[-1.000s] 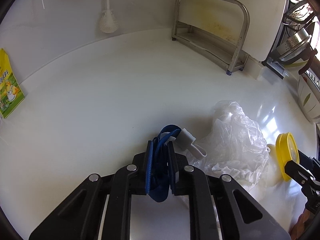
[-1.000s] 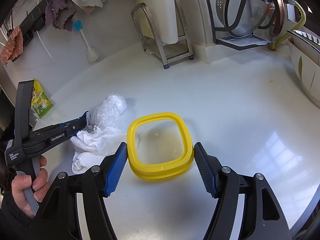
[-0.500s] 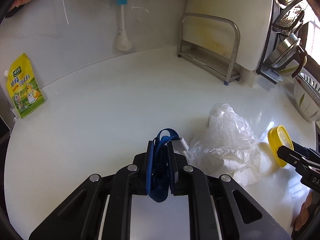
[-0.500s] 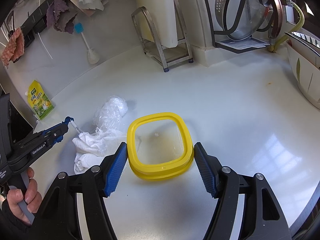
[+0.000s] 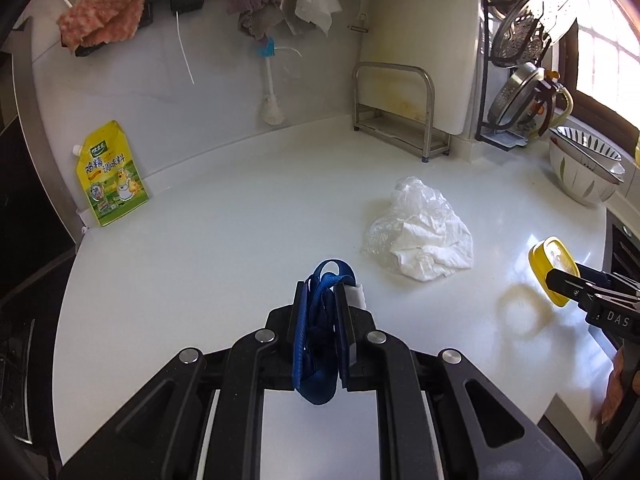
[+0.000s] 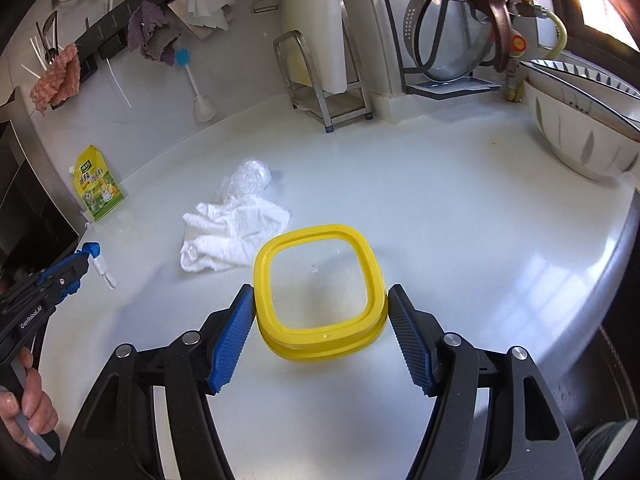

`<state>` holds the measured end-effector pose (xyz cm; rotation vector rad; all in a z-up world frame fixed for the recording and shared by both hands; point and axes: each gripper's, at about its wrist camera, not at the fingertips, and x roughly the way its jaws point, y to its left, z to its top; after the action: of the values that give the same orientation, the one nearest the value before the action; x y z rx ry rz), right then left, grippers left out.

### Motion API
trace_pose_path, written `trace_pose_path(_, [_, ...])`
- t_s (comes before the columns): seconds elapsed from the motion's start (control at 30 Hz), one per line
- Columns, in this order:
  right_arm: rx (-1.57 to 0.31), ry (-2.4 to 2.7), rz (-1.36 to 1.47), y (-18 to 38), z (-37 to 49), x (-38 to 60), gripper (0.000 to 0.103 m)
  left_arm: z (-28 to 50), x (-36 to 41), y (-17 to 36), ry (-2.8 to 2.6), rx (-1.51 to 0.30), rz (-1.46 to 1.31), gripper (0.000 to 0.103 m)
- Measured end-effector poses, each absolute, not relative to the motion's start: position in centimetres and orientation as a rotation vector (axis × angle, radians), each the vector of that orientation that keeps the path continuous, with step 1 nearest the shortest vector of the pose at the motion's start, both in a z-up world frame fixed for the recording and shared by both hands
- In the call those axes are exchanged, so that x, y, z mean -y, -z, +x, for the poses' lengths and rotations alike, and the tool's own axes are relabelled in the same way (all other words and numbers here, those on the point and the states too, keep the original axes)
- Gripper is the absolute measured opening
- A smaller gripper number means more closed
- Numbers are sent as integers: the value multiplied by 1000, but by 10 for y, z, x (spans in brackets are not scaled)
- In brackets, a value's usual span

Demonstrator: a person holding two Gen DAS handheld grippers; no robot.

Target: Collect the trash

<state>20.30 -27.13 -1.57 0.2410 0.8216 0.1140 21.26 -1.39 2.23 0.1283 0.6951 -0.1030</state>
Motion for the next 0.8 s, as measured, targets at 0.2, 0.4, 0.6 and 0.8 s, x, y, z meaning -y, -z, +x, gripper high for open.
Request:
trace_pose_path(0.2, [-817, -112, 253, 6, 129, 259, 65, 149, 18, -32, 169, -694, 121, 13])
trace_pose_path(0.4, [-794, -127, 273, -5, 57, 239, 65, 93, 20, -31, 201, -692, 110, 13])
trace_pose_path(0.6, [-806, -143, 262, -2, 4, 219, 65, 48, 23, -18, 242, -711, 85, 13])
trace_pose_path(0.8, [-821, -146, 270, 7, -32, 214, 65, 12, 29, -3, 276, -721, 86, 13])
